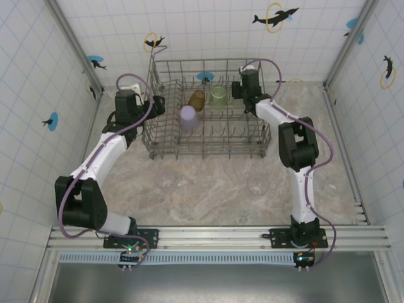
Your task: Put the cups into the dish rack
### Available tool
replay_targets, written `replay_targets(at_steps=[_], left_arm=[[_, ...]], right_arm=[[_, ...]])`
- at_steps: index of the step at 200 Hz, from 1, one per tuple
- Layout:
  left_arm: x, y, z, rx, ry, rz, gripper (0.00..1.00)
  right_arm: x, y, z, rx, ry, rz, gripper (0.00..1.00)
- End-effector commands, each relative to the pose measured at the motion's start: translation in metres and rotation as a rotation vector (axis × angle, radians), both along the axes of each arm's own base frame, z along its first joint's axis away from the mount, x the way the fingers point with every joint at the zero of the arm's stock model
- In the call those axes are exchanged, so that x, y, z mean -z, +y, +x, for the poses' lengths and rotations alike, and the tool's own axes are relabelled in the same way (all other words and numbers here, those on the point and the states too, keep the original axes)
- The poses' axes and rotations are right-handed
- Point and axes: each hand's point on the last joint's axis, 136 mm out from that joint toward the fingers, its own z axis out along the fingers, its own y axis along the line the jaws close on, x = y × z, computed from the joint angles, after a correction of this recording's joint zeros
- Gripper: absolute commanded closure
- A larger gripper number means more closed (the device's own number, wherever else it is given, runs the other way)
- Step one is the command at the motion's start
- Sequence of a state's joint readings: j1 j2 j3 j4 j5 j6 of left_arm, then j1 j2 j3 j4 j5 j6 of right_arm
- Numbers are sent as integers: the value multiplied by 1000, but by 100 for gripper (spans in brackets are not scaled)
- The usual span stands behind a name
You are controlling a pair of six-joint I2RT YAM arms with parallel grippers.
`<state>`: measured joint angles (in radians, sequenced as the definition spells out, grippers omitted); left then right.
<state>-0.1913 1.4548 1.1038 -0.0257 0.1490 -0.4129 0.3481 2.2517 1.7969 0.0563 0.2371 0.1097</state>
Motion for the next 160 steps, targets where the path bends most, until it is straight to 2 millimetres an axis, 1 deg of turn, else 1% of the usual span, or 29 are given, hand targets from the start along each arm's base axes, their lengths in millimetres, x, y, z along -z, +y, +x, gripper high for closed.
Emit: replay_targets(at_steps=[1, 11, 20, 24, 37, 53, 68, 95, 106, 126, 133, 160], left_arm=[[33, -32, -11, 69, 107, -99, 2], [34, -39, -12, 92, 111, -112, 3], [34, -39, -11, 86, 109, -105, 3], [33, -39, -10, 82, 107, -103, 2], [31, -31, -10, 47, 103, -75, 2], [22, -23, -9, 21, 82, -27, 2], [13, -16, -10, -3, 62, 7, 2], [3, -4, -14, -47, 42, 39, 2], [-1, 0, -16, -57, 34, 39, 2], [-7, 3, -21, -61, 25, 17, 2], [-9, 5, -22, -69, 20, 16, 2], [-17, 15, -29, -97, 5, 30, 2]], right_arm=[[4, -34, 13, 53, 0, -111, 47], [5, -32, 12, 40, 8, -105, 46], [4, -29, 9, 23, 18, -92, 45], [4, -27, 7, 19, 23, -89, 42], [1, -23, 3, 9, 30, -73, 37], [-6, -17, -4, -15, 36, -32, 30], [-21, -14, -10, -25, 27, 18, 26], [-50, -8, -19, -48, 11, 91, 19], [-62, -9, -23, -46, 5, 110, 15], [-80, -12, -32, -46, -4, 142, 13], [-89, -12, -35, -50, -13, 156, 11], [-111, -15, -48, -59, -20, 181, 8]])
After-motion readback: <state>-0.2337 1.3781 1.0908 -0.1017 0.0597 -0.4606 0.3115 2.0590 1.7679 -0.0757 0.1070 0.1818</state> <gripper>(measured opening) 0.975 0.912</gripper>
